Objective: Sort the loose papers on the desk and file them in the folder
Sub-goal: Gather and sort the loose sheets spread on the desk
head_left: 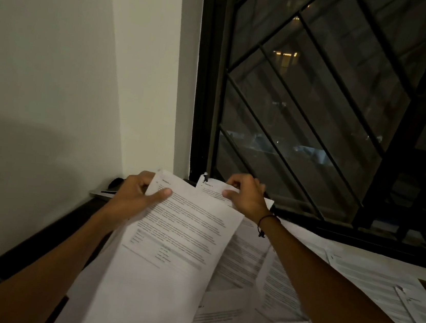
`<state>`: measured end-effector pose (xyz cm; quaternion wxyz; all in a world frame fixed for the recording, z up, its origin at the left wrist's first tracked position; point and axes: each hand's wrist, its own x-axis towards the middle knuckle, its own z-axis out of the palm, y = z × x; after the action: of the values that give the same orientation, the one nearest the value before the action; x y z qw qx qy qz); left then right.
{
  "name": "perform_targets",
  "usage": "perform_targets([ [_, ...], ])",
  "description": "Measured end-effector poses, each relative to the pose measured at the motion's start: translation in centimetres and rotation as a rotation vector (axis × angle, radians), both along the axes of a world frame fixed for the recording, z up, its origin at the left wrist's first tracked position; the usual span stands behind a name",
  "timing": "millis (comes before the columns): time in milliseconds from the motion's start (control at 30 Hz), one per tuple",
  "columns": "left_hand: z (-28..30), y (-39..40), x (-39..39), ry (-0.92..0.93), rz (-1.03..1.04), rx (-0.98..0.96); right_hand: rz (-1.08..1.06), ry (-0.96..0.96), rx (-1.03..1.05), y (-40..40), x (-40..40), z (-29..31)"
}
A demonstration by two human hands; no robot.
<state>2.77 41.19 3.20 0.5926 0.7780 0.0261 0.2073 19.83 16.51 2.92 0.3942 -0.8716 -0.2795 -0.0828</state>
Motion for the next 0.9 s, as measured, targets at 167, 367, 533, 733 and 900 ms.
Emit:
perform_targets([
  [167,1.2,-1.8,1.3,-0.049,-0.007,-0.044,0.251,-0.030,0.030,2.4,-2.6,5.3],
  [367,2.6,-3.8,2.3,-0.180,0.196,-0.171,0.294,-0.079,0.006,3.3,-4.7,9.4],
  [533,4.0,-4.4,2.5,-0.272,0.278,-0.271,0.100,-0.314,-0.455,0.9,-6.2,11.9],
  [733,5.0,-4.2,2.7,-0.122,0.072,-0.227,0.063,-0.353,-0.087,0.2,-5.5,14.1],
  [900,6.8,-5.1,2.1,-0.247,0.080,-0.328,0.096,-0.109,0.485,-1.7,-4.7,13.3],
])
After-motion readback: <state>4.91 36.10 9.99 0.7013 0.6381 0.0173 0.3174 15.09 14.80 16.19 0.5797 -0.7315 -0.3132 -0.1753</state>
